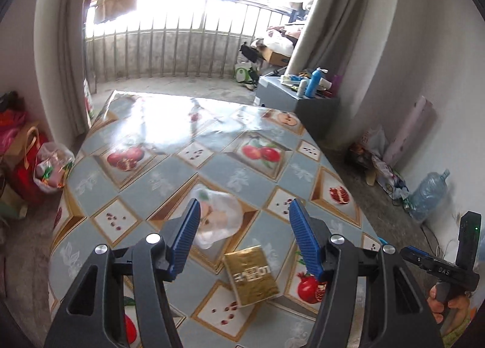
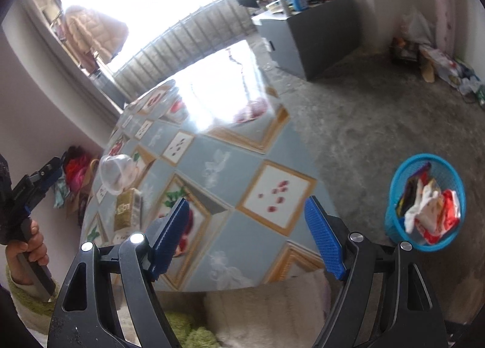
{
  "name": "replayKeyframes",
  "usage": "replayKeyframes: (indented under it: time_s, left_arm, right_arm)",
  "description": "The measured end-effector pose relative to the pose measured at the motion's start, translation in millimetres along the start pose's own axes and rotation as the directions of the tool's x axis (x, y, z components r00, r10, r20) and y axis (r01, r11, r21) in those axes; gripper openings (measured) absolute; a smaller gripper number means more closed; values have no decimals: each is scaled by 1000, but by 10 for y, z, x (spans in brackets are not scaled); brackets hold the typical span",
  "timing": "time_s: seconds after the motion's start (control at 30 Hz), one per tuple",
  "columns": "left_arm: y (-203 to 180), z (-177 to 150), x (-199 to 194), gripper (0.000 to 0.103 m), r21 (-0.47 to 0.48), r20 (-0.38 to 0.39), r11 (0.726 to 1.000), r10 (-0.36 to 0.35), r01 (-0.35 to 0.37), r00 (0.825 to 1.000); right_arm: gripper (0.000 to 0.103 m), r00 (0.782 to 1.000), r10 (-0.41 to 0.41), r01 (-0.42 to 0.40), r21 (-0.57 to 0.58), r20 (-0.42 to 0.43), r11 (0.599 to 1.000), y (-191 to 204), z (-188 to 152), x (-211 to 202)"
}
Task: Collect trash
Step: 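Move both open tools back over the table, then grasp the clear plastic cup with the left gripper while the right gripper grasps the gold box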
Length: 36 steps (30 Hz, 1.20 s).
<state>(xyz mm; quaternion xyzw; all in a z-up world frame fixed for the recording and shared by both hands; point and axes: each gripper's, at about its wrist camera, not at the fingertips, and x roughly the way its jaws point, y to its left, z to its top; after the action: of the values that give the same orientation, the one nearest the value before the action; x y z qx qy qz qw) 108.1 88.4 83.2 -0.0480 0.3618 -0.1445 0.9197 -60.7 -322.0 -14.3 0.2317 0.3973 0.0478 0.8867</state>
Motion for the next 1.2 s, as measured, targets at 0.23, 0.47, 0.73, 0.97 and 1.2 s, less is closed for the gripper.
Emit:
replayKeyframes:
  time_s: [0.23,0.47,0.73,0.97,1.2]
  left_arm:
    - [243,-104,226,59,-36,-44,998,-47,46,998]
    - [374,-149,473,59,-63,-71,982,-185,181,980]
    - [476,-100,955,35,-101,-120,960,-271,260,955]
    - [643,-128,1010,5,-143,-99,947,-304,289,947]
    - [894,-239,699,5,-136,-60,964,-238,228,969]
  right_arm:
    - [74,997,58,-62,-77,-57,995,449,-22,200]
    - [74,986,102,-120,-139,-130,983,892,-82,448]
    - [74,979,83,-119,-189,-187,975,1196,-117,638]
    - [74,978,55,-98,-208,-202,973,1327,-102,707]
    - [74,959,92,-167,-269,-269,949,1753,-189,1053]
